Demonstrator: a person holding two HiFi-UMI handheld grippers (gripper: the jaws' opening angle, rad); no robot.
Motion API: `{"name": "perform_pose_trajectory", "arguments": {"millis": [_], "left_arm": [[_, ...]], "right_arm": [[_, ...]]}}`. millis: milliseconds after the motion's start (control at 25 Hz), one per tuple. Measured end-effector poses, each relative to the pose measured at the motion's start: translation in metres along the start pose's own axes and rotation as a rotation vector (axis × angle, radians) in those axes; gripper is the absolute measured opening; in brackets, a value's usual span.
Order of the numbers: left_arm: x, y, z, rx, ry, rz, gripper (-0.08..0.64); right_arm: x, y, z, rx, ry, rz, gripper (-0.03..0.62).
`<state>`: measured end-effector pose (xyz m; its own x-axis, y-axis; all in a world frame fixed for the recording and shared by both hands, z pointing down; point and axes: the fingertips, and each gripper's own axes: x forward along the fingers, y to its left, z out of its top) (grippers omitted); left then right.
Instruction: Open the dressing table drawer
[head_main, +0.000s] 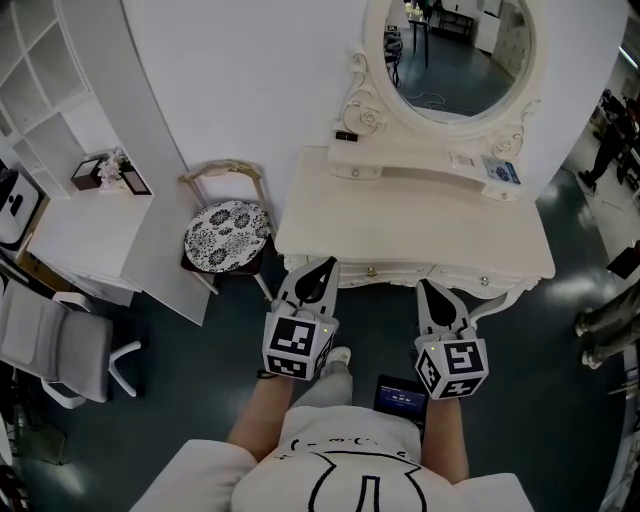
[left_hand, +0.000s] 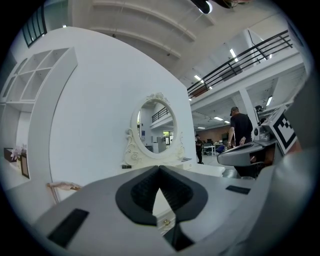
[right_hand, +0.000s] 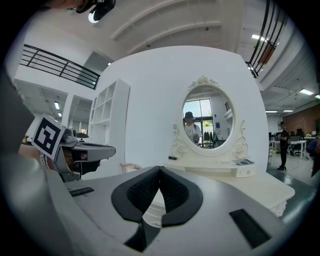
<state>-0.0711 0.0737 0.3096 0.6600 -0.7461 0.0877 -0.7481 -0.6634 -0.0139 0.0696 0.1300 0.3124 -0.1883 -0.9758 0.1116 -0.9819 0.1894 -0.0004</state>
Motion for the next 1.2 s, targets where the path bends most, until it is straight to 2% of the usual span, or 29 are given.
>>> {"name": "perform_pose_trajectory", "arguments": {"millis": [280, 600, 920, 1200], "left_arm": [[0.025, 0.01, -0.005, 0.007, 0.01, 0.007, 0.002], [0.083, 0.025, -0.008, 0.004, 0.024, 0.012, 0.002], [0.14, 0.046, -0.016, -0.043, 0.066, 0.041, 0.002], [0.184, 0.062, -0.026, -0.067, 0.108, 0.036, 0.002]], "right_arm": [[0.025, -0.012, -0.001, 0.001, -0.01, 0.015, 0.025], [0.068, -0.048, -0.003, 0.012, 0.011, 0.025, 0.025], [0.125, -0.074, -0.003, 0.009, 0.029, 0.066, 0.025], [0.175, -0.089, -0.005, 0.002, 0.07, 0.104, 0.025]]}}
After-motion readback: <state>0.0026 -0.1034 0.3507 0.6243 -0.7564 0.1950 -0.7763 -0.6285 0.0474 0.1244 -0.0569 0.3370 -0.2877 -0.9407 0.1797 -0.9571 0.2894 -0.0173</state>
